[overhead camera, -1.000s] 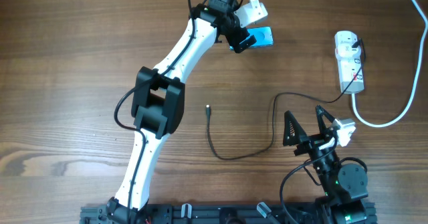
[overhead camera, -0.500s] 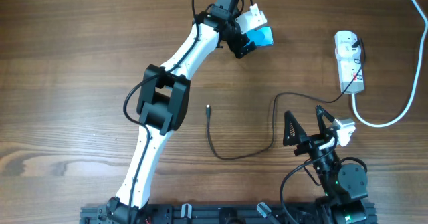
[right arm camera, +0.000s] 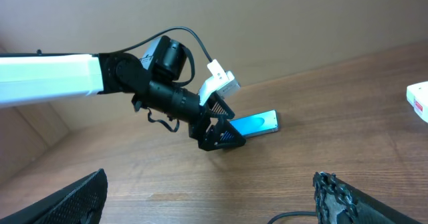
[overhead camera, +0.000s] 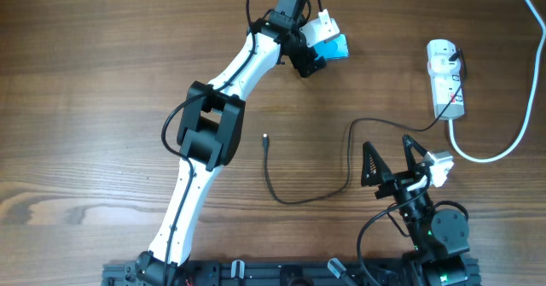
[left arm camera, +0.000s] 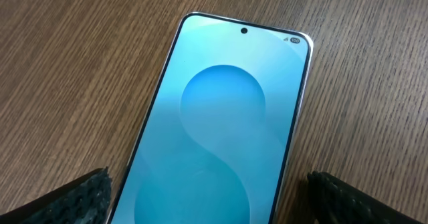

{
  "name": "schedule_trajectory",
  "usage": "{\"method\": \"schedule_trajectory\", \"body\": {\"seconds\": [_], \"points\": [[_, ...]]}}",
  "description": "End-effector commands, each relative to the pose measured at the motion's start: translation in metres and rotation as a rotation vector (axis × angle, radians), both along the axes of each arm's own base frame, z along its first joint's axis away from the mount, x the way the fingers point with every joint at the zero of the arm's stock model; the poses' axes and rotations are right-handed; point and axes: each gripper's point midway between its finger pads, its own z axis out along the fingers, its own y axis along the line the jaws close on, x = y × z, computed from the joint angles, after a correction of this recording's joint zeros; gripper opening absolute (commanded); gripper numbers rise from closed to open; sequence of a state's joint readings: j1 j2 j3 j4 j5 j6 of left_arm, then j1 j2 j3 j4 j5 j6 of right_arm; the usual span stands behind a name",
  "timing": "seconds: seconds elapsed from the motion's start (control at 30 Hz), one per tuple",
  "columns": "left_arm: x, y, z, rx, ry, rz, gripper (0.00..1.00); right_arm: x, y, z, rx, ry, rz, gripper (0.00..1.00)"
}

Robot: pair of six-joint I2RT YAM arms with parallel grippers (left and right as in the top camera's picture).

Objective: Plug charger to phone and switch on socket
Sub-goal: 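Lower the left gripper onto the phone's near edge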

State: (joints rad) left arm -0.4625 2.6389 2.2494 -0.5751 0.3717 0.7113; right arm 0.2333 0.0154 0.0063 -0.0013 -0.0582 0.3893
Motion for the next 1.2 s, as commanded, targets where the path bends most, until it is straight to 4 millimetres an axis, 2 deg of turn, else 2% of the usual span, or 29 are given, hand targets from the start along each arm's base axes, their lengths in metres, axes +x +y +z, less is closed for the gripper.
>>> {"method": "schedule_trajectory", "body": {"seconds": [0.0,0.07,0.17,0.3,0.47,0.77,0.93,1.17], "points": [[-0.001,0.003,-0.026,-0.003,0.048,0.007,1.00,0.000,-0.001,0.003,0.009,-0.011,-0.006,1.00],[-0.003,0.004,-0.037,0.005,0.063,0.007,1.00,0.000,-0.001,0.003,0.009,-0.011,-0.006,1.00],[-0.006,0.005,-0.046,0.010,0.086,0.016,0.94,0.000,-0.001,0.003,0.009,-0.011,-0.006,1.00],[-0.006,0.006,-0.049,0.007,0.099,0.029,0.86,0.000,-0.001,0.003,0.009,-0.011,-0.006,1.00],[-0.006,0.010,-0.050,0.004,0.126,0.058,0.72,0.000,-0.001,0.003,0.009,-0.011,-0.006,1.00],[-0.017,0.018,-0.058,0.043,0.181,0.067,0.71,0.000,-0.001,0.003,0.009,-0.011,-0.006,1.00],[-0.022,0.044,-0.072,0.172,0.220,0.163,0.71,0.000,-0.001,0.003,0.009,-0.011,-0.006,1.00],[-0.034,0.072,-0.083,0.247,0.338,0.330,0.75,0.000,-0.001,0.003,0.009,-0.011,-0.006,1.00]]}}
